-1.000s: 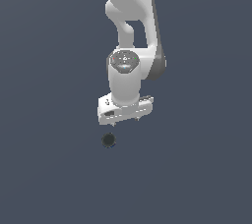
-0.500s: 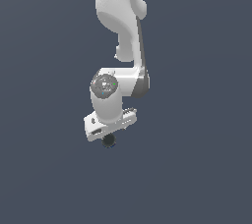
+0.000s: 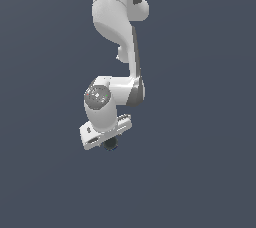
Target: Pick up the object and move it to a goal position.
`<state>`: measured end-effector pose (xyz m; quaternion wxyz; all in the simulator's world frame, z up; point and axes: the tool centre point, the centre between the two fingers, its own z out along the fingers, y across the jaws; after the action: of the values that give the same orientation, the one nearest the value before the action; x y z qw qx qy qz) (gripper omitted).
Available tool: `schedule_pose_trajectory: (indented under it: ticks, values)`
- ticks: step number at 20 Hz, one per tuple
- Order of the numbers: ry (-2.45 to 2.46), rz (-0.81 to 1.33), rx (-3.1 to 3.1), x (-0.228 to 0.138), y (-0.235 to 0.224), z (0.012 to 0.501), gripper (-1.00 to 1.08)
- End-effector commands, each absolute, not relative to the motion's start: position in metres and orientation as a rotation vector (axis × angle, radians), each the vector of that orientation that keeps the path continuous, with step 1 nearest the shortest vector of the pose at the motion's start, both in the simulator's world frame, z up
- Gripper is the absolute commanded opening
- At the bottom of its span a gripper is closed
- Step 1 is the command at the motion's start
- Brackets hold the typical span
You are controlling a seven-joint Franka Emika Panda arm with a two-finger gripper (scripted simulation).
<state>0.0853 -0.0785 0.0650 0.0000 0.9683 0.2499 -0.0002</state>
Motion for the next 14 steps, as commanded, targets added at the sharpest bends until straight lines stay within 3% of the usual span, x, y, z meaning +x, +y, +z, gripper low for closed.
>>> schedule_pose_trajectory:
  ticks: [1, 14]
  values:
    - [0.794, 0.0, 3.04, 0.086, -0.08, 0.064, 1.0]
    - [0.793, 0.0, 3.04, 0.085, -0.08, 0.019, 1.0]
